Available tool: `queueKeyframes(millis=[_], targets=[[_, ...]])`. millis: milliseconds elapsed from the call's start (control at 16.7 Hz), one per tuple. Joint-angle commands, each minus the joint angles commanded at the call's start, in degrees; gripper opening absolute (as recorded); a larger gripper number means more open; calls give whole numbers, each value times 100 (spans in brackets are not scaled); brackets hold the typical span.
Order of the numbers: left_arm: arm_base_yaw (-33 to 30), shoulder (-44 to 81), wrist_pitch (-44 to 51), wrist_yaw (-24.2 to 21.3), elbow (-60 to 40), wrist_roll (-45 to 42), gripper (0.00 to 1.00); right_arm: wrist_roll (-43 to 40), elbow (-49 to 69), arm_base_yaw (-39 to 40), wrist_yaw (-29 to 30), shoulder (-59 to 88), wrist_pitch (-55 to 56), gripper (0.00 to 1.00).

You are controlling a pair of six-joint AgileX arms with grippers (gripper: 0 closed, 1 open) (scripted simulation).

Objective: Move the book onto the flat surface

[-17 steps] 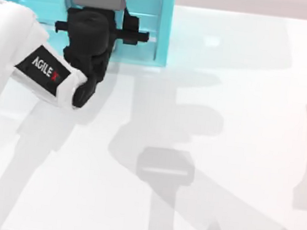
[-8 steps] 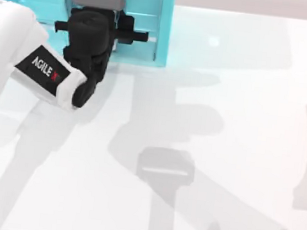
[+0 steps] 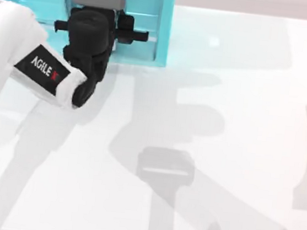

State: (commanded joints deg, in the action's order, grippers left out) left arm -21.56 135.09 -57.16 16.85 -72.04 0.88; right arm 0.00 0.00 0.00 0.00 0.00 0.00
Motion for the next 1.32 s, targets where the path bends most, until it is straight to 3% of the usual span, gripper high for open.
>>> queueKeyframes(millis=[300, 900, 1320], targets=[[-325, -1246, 743, 287, 547, 21, 0, 0, 0, 0, 0, 0, 0, 100], [-1251, -5514, 3150, 1321, 2322, 129, 0, 0, 0, 0, 0, 0, 0, 100], [-1414, -6092, 3538, 1508, 2598, 151, 0, 0, 0, 0, 0, 0, 0, 100]])
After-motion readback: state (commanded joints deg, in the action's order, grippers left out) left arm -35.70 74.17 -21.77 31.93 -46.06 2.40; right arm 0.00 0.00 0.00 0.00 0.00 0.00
